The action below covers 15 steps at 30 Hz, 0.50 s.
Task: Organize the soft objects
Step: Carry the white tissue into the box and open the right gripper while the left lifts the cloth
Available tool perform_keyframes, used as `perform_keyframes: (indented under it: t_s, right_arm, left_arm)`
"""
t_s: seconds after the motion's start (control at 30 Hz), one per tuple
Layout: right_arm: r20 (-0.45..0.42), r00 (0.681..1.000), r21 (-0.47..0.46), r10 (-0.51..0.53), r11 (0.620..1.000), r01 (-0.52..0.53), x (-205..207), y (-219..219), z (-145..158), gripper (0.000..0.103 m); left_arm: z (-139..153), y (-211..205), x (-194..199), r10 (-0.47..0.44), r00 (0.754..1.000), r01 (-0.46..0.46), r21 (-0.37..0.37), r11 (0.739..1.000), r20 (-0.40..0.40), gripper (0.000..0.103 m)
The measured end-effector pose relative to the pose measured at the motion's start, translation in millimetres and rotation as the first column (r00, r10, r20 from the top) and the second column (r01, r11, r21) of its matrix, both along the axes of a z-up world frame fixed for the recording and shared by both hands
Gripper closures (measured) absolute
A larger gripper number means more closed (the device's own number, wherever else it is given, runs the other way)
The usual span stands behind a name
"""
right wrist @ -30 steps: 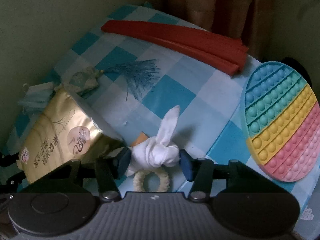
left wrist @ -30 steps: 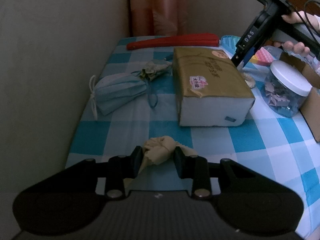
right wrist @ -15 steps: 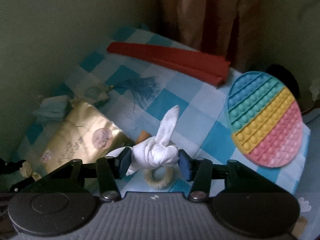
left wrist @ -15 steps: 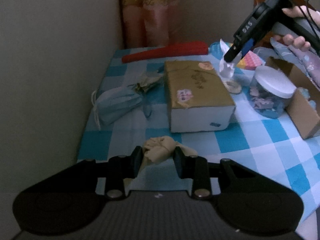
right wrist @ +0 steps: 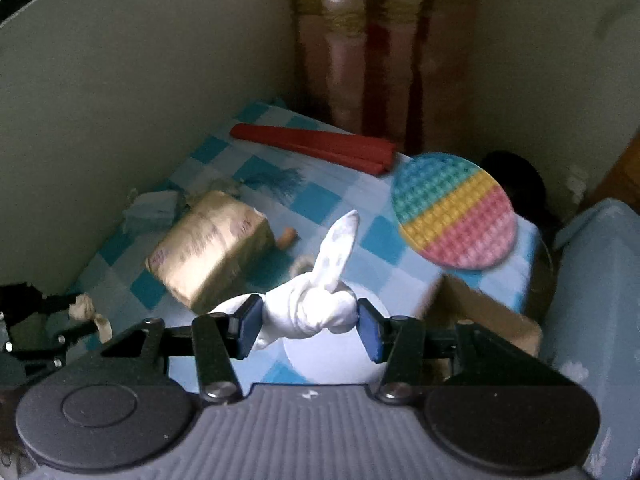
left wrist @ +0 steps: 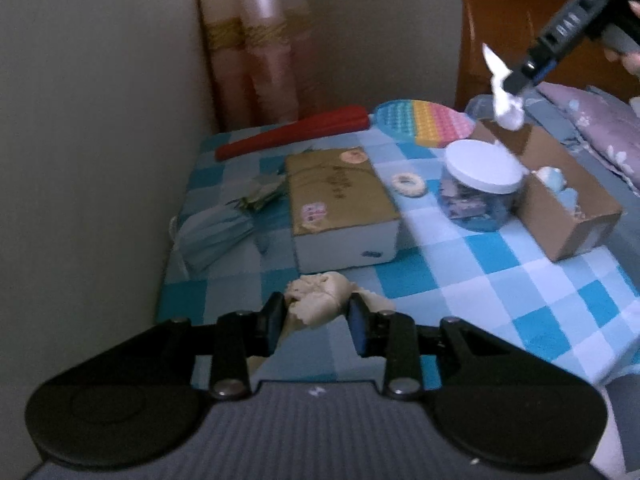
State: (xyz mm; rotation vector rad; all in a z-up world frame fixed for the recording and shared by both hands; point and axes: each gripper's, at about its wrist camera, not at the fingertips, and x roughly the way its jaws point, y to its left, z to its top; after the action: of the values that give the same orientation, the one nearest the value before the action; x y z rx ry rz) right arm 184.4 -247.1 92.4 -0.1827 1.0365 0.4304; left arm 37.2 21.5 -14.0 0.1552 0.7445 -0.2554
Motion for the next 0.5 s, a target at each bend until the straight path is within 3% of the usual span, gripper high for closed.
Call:
perform_keyframes:
  t_s: [0.27,0.5]
  right_arm:
    - [-0.002,0.992,-0.035,-0.123,0.992,0.123,-41,-62,-16,0.047]
    - [-0.015,0.978,-0.029,-0.208,0.978,0.207,-19,-100,-44,0.047]
  left_arm:
    - [13,-29,-9,-0.061,0.998,0.061,0.007,0.998,0.017,0.07]
    - [14,-54,-7,-0.092,0.996,0.092,0.023,0.995,-0.006,0.07]
